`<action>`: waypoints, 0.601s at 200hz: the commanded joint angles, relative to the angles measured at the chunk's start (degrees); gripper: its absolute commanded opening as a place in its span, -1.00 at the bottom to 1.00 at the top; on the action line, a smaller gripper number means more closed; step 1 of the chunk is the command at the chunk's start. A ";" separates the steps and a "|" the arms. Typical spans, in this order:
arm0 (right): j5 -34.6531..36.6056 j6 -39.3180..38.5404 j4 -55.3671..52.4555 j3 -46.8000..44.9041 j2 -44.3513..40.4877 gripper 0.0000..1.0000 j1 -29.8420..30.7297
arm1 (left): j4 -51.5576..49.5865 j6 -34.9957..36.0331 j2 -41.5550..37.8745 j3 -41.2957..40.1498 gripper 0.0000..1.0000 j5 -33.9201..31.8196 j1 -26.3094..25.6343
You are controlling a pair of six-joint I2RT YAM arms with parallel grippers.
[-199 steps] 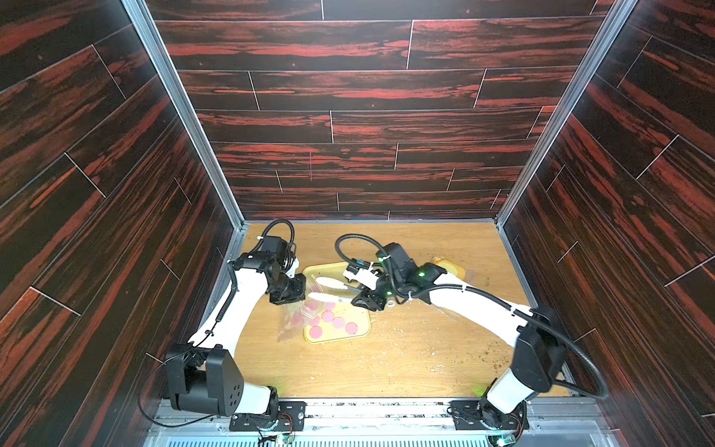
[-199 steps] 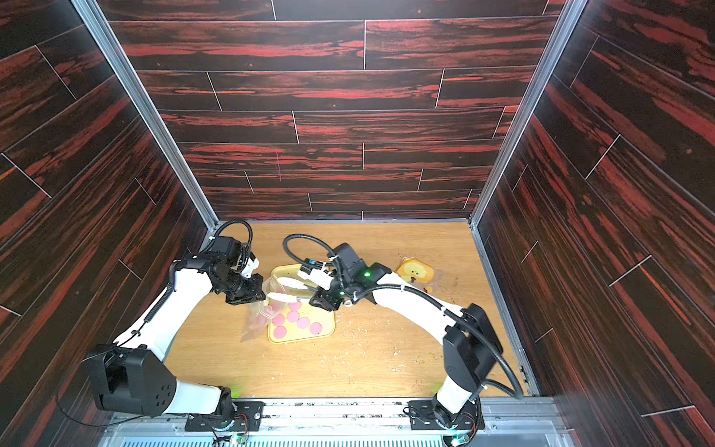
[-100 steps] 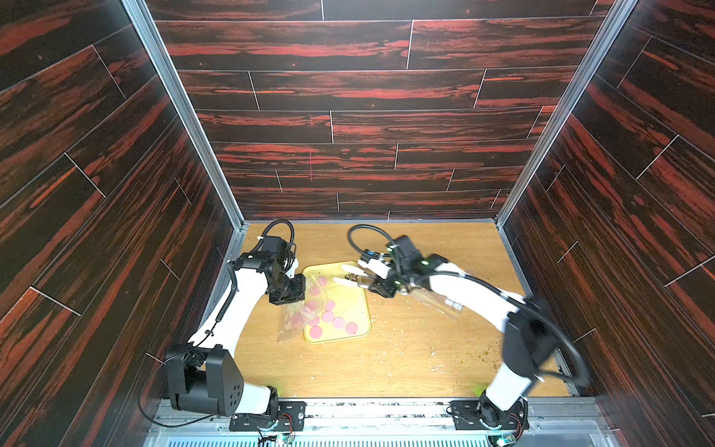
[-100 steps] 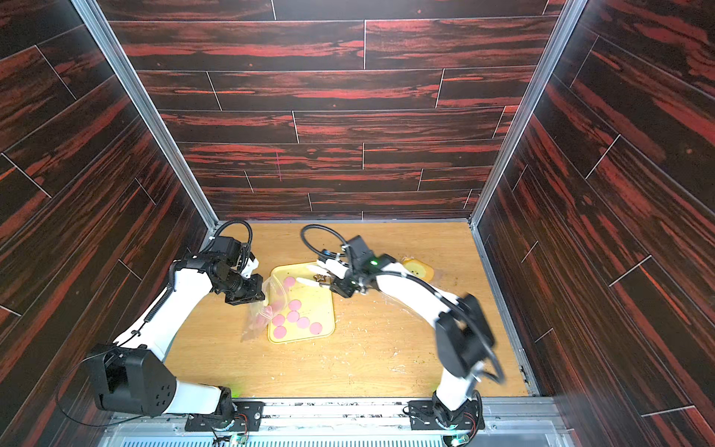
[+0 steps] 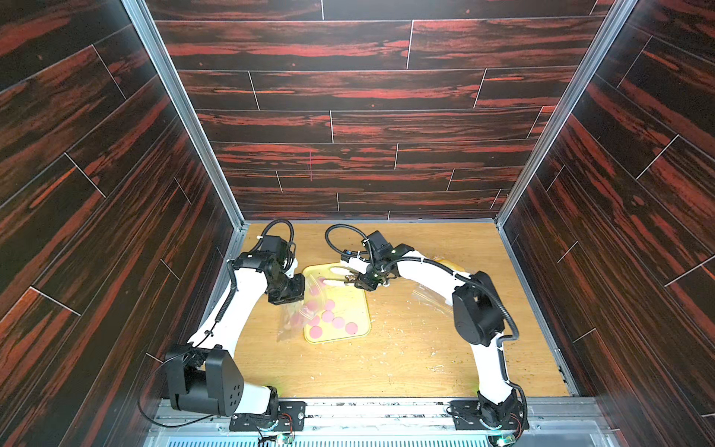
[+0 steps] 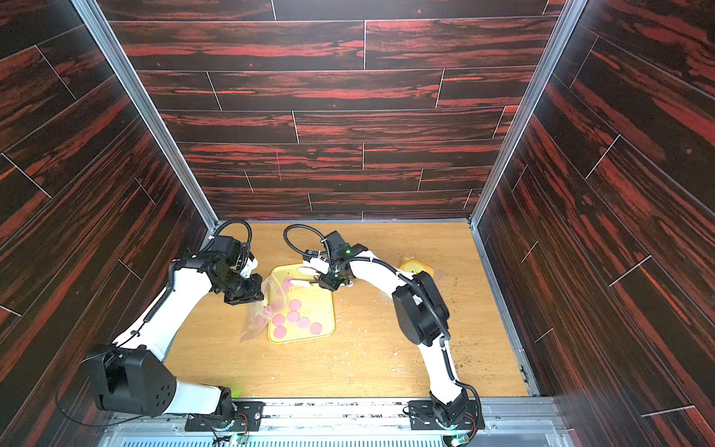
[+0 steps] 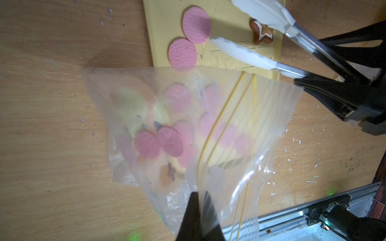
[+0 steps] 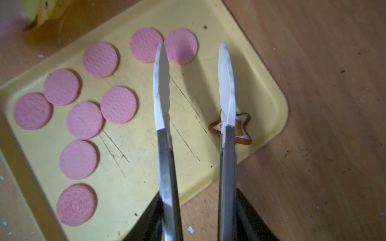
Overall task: Put the cookies into a resealable bag to prevent moisture
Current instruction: Pick up the cookie from the tray.
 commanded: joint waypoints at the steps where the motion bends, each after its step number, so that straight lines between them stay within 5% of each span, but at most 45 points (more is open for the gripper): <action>1: -0.66 -2.53 -2.99 3.54 3.87 0.02 0.86 | -1.53 1.39 -0.30 1.20 -1.00 -0.03 0.31; 120: 2.26 -1.27 -7.52 16.21 13.12 0.02 2.75 | -1.69 1.65 -0.43 0.52 -1.00 0.27 0.41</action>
